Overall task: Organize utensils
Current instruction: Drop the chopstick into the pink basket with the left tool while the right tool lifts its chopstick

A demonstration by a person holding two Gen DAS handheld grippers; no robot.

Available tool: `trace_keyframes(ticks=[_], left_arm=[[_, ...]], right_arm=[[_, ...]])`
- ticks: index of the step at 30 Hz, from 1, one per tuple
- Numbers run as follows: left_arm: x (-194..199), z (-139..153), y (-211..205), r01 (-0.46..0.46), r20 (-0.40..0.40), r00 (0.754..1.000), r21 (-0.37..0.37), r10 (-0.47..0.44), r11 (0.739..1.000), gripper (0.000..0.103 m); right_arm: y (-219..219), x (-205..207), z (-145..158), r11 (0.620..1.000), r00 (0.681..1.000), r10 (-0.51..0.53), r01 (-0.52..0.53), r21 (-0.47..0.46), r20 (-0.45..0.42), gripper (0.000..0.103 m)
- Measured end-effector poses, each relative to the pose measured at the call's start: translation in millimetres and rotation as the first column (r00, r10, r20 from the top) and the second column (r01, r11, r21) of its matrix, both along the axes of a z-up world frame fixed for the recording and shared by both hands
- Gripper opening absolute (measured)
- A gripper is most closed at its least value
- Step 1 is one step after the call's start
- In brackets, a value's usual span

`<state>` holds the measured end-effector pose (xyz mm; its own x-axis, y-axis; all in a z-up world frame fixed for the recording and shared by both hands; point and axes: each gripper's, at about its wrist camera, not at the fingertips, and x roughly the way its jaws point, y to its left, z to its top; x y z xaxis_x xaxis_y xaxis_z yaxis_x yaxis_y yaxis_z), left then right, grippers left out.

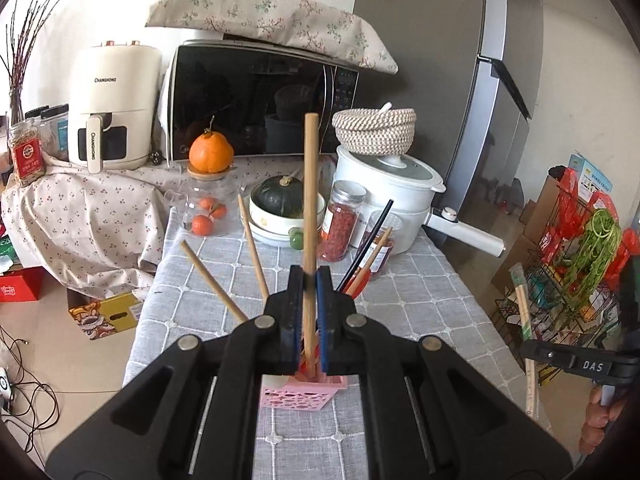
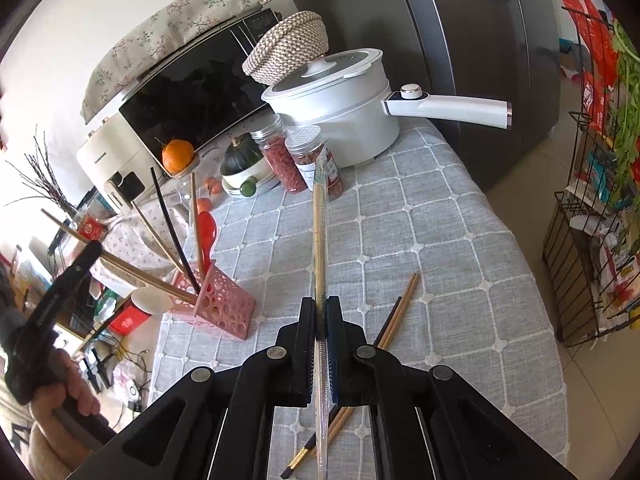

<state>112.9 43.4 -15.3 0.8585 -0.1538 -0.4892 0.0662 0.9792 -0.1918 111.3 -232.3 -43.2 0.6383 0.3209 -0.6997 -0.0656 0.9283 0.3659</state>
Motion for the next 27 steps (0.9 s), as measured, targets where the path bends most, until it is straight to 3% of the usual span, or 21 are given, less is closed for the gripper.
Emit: trace_keyframes(ticks=[14, 15, 17, 19, 27], left_arm=[[25, -19, 0, -0.023, -0.097, 0.995, -0.022, 0.021, 0.999, 0.009], [24, -18, 1, -0.031, -0.095, 0.995, -0.021, 0.029, 0.999, 0.012], [20, -13, 2, -0.046, -0.084, 0.996, -0.025, 0.044, 0.999, 0.036], [14, -6, 3, -0.057, -0.065, 0.996, -0.019, 0.056, 0.998, 0.048], [-27, 24, 16, -0.049, -0.015, 0.999, 0.03, 0.049, 0.998, 0.064]], right_arm=[[0, -5, 8, 0.999, 0.999, -0.007, 0.006, 0.032, 0.044, 0.005], [1, -6, 9, 0.999, 0.999, -0.007, 0.005, 0.035, 0.05, 0.005], [3, -7, 13, 0.999, 0.998, -0.01, 0.007, 0.044, 0.066, 0.005], [5, -7, 16, 0.998, 0.997, -0.016, 0.012, 0.059, 0.078, 0.005], [27, -14, 39, 0.992, 0.983, -0.044, 0.023, 0.122, 0.177, 0.005]])
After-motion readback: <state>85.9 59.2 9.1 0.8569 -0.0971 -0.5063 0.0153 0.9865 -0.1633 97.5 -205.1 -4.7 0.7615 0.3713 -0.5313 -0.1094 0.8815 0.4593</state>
